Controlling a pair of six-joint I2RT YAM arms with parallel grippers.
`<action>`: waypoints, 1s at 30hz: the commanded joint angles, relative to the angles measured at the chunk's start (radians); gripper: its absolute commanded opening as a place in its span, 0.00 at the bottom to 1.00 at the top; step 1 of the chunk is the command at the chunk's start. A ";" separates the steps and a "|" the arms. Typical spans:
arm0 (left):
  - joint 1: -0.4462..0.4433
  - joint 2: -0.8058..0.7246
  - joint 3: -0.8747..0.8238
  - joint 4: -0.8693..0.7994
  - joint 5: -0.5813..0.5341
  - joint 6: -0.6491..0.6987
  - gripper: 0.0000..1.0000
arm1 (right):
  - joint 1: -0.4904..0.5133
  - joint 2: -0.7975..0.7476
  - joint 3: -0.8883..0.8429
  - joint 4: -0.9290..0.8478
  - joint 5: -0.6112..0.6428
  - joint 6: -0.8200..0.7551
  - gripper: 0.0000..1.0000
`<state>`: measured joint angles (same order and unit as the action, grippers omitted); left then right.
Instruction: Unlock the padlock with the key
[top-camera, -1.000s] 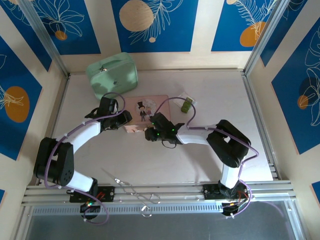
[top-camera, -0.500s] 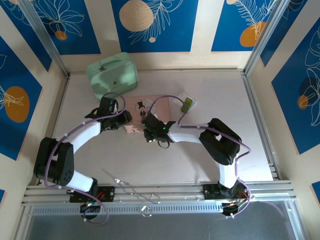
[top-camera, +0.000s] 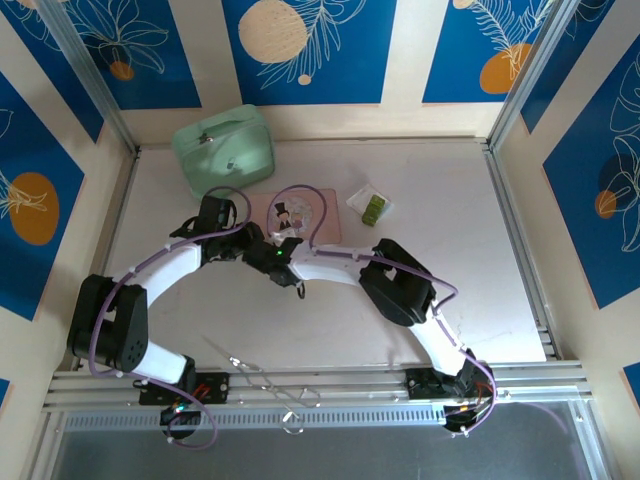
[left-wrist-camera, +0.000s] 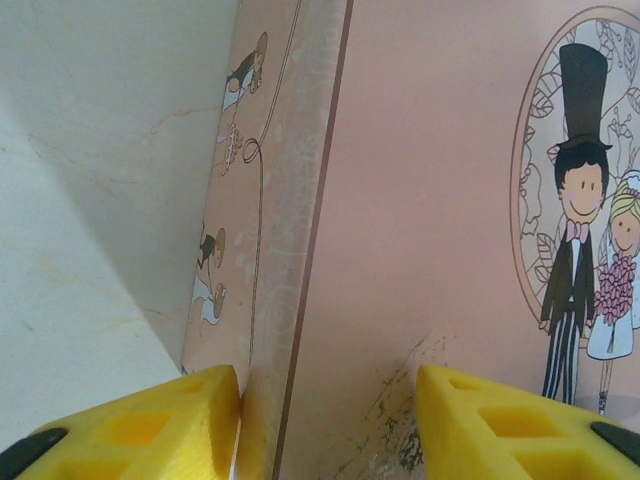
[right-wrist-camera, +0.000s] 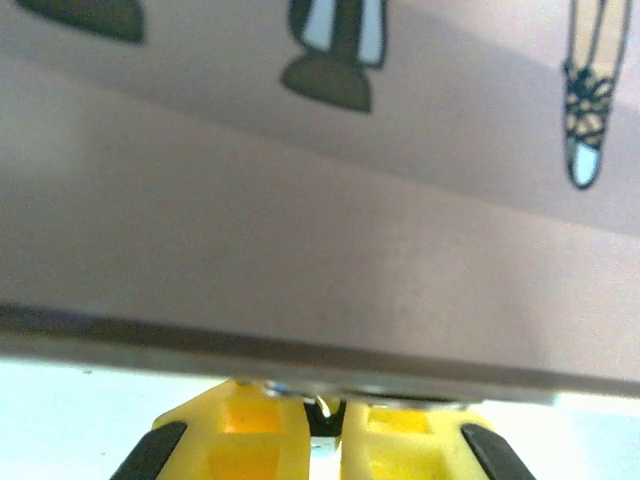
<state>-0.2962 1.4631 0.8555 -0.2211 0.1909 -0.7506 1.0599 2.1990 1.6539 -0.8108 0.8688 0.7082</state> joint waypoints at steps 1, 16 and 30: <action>0.004 0.000 -0.016 0.015 0.023 -0.004 0.49 | 0.006 0.072 0.022 -0.156 0.053 0.027 0.10; 0.004 -0.004 -0.013 0.008 0.021 0.007 0.49 | 0.030 -0.332 -0.348 0.335 -0.146 -0.149 0.40; 0.009 0.000 -0.010 0.015 0.034 0.001 0.49 | -0.231 -0.450 -0.575 0.647 -0.586 -0.051 0.10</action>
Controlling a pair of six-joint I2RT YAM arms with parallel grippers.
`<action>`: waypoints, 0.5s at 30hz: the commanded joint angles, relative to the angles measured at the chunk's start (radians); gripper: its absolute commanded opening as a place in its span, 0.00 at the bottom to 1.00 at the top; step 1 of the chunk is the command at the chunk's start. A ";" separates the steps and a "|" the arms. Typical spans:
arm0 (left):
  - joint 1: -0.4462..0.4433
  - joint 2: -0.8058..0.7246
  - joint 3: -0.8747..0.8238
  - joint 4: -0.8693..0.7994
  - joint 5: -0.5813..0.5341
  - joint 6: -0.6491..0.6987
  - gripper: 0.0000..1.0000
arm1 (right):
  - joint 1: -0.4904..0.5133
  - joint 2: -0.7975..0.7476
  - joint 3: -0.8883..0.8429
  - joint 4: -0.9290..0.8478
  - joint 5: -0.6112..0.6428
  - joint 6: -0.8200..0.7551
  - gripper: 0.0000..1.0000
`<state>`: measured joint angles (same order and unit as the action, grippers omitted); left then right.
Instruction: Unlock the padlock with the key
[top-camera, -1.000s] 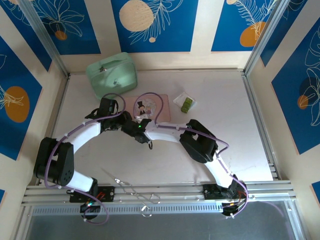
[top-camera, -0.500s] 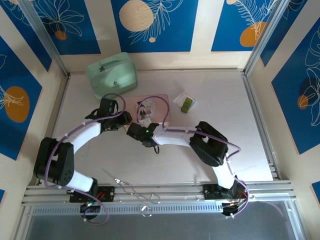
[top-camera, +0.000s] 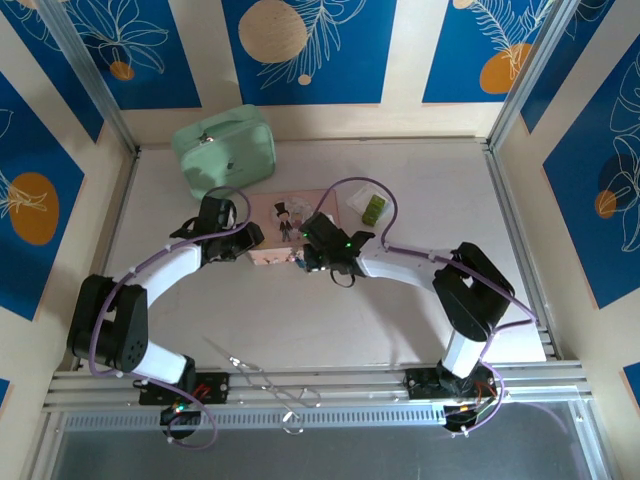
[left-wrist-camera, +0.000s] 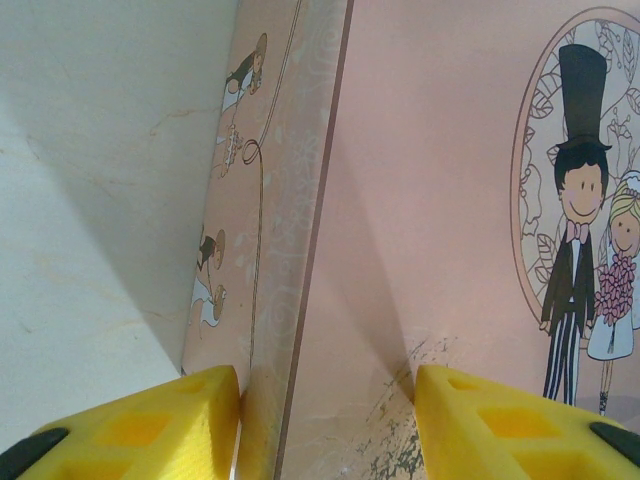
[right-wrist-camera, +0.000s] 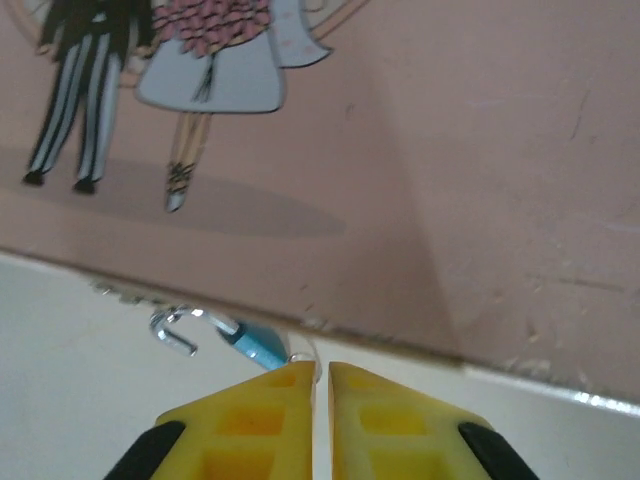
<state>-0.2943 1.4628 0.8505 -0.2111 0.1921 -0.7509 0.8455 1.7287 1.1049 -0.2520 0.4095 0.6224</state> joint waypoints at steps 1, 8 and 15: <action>0.007 0.001 -0.005 0.005 0.035 0.002 0.49 | -0.025 0.028 -0.032 0.104 -0.141 0.042 0.10; 0.008 -0.002 -0.002 0.001 0.041 0.005 0.49 | -0.040 0.082 -0.025 0.134 -0.172 0.054 0.10; 0.007 0.007 -0.004 0.005 0.046 -0.002 0.48 | -0.043 0.110 -0.025 0.151 -0.171 0.056 0.09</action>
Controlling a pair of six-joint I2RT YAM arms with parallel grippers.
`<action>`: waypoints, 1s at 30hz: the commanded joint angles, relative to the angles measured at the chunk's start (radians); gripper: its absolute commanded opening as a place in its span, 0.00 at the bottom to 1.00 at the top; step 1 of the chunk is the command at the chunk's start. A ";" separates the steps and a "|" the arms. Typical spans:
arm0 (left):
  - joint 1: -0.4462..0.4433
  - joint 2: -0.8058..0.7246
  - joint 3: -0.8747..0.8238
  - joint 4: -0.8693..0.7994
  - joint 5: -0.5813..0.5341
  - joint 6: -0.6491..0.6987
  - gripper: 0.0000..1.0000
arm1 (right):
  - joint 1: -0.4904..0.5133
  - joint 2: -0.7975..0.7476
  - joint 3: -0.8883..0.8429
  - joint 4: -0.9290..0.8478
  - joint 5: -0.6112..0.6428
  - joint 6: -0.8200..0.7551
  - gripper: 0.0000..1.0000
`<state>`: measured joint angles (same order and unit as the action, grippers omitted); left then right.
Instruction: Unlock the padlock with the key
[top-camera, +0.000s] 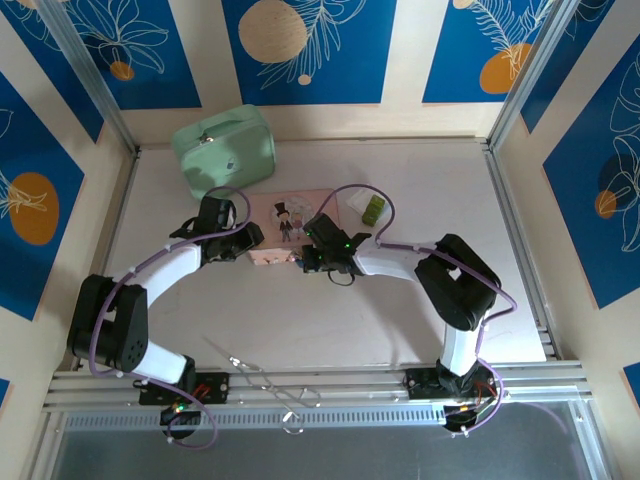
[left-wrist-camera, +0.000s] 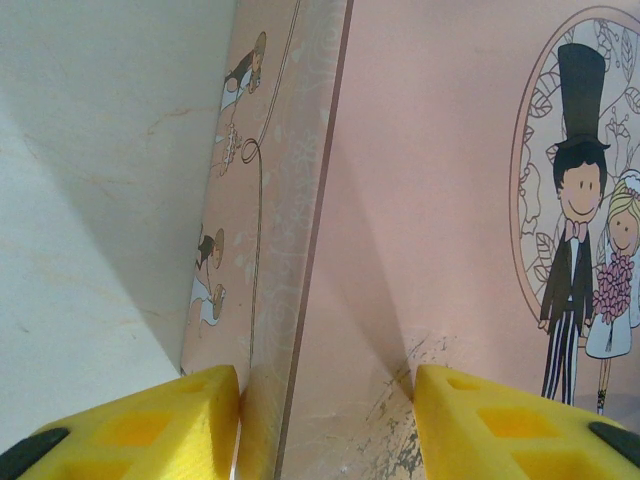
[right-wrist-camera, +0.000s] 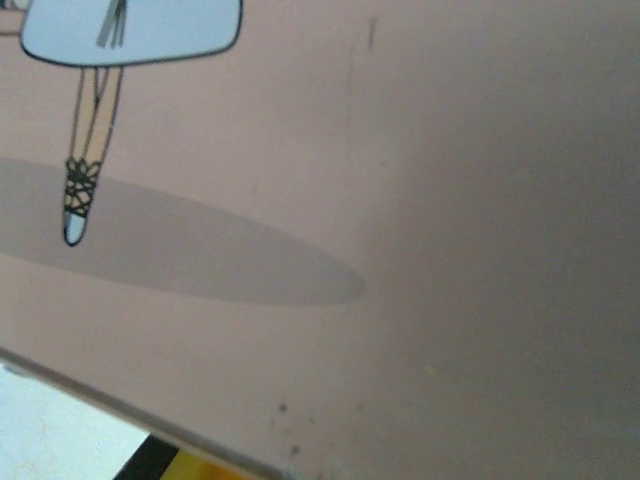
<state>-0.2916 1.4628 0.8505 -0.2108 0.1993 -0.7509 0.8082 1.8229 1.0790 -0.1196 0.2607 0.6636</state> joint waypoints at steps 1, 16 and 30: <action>0.005 0.008 -0.004 0.007 0.039 -0.002 0.48 | -0.006 0.018 -0.001 0.020 -0.017 0.017 0.10; 0.004 0.011 -0.026 0.021 0.044 -0.016 0.47 | -0.034 -0.001 -0.115 0.248 -0.172 0.054 0.02; 0.003 0.010 -0.050 0.044 0.051 -0.029 0.46 | 0.028 0.028 -0.049 0.199 -0.161 0.000 0.00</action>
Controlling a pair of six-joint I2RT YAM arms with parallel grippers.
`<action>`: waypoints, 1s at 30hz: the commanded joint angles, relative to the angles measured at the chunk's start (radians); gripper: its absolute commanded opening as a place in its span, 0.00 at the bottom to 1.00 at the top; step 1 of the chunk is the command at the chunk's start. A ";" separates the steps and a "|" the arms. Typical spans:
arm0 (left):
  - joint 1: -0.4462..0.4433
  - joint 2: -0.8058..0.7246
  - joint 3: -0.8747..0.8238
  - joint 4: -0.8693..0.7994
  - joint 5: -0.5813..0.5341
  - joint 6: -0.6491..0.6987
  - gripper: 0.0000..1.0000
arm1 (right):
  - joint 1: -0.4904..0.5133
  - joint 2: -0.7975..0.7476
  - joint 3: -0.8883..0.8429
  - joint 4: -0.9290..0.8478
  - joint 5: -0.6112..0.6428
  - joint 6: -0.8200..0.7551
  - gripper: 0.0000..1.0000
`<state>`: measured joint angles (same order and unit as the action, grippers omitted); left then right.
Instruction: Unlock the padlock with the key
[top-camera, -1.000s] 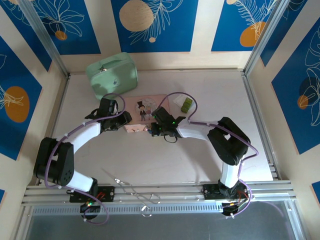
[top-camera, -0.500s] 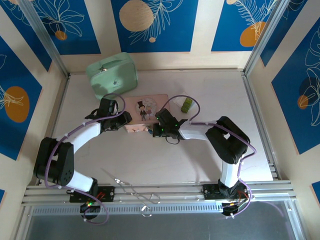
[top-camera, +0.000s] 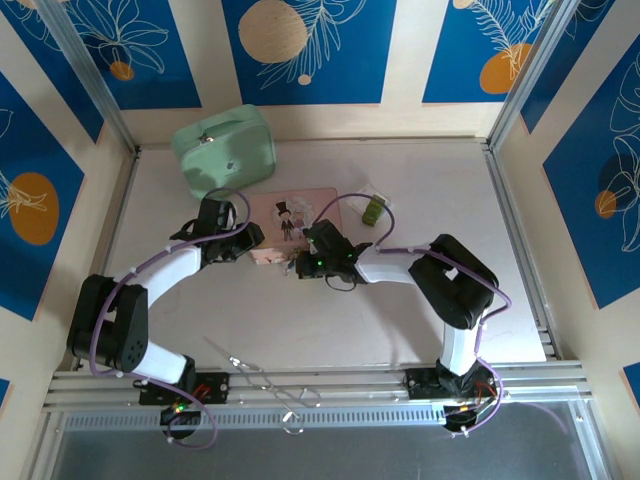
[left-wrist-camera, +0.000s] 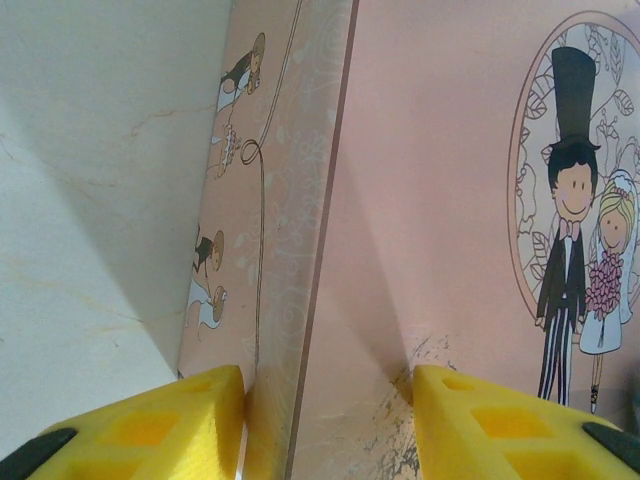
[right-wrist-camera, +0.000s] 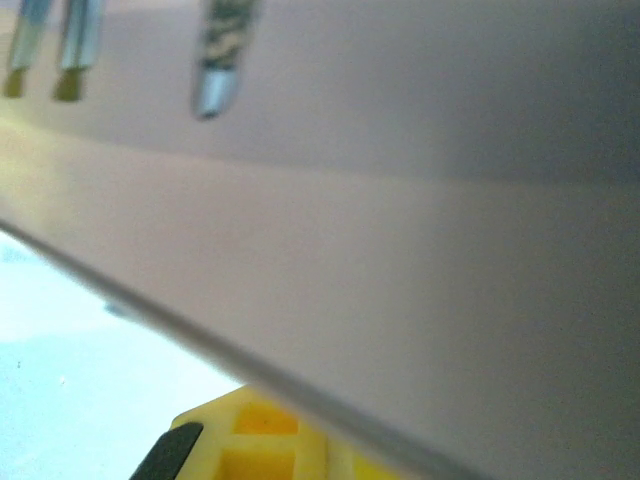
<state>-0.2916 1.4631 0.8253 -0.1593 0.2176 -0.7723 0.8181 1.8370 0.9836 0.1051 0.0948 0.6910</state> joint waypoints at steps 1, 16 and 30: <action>0.004 0.009 -0.025 -0.008 0.032 -0.008 0.46 | 0.026 0.016 0.054 -0.035 0.018 -0.035 0.00; 0.005 0.002 -0.029 -0.013 0.037 -0.007 0.46 | 0.047 0.119 0.216 -0.183 0.139 -0.083 0.00; 0.012 0.006 -0.004 -0.026 0.026 0.004 0.46 | 0.075 -0.159 0.017 -0.068 0.124 -0.163 0.21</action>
<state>-0.2878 1.4631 0.8192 -0.1429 0.2207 -0.7769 0.9230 1.7569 1.0492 -0.0391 0.2382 0.5365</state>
